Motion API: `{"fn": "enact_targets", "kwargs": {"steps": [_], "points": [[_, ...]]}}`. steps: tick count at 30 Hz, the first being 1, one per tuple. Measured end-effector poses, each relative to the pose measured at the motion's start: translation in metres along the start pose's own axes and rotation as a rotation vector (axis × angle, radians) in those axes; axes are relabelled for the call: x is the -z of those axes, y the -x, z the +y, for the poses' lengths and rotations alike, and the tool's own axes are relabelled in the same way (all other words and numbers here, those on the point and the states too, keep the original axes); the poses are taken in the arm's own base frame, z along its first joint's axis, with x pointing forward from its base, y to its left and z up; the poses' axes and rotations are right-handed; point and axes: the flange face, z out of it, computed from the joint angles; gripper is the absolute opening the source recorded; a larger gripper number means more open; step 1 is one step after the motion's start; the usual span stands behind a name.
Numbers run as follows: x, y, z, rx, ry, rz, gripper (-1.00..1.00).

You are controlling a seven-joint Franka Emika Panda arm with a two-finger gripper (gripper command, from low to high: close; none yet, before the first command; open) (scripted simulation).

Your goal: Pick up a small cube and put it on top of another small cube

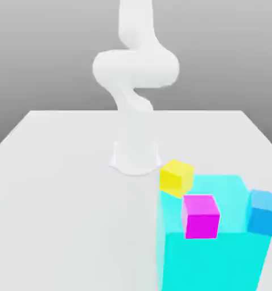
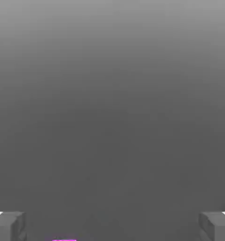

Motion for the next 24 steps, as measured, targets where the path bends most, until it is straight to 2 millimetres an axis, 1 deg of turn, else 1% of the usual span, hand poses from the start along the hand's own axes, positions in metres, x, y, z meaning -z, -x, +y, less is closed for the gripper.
{"fn": "enact_targets", "kwargs": {"steps": [3,5,7,9,11,15,17,18,20,21,22,23,24], "points": [[-0.062,0.029,-0.016,0.100,0.005,-0.144,0.00],[-0.100,0.054,-0.026,0.169,0.009,-0.235,0.00],[-0.136,0.083,-0.035,0.240,0.016,-0.324,0.00],[-0.170,0.116,-0.041,0.312,0.025,-0.410,0.00],[-0.201,0.154,-0.044,0.386,0.035,-0.493,0.00],[-0.255,0.237,-0.041,0.535,0.065,-0.647,0.00],[-0.277,0.280,-0.033,0.611,0.084,-0.718,0.00],[-0.285,0.306,-0.031,0.661,0.091,-0.756,0.00],[-0.301,0.364,-0.008,0.732,0.127,-0.819,0.00],[-0.307,0.392,0.008,0.764,0.151,-0.845,0.00],[-0.315,0.413,0.028,0.777,0.183,-0.865,0.00],[-0.318,0.424,0.046,0.768,0.209,-0.866,0.00],[-0.318,0.429,0.059,0.744,0.229,-0.855,0.00]]}}
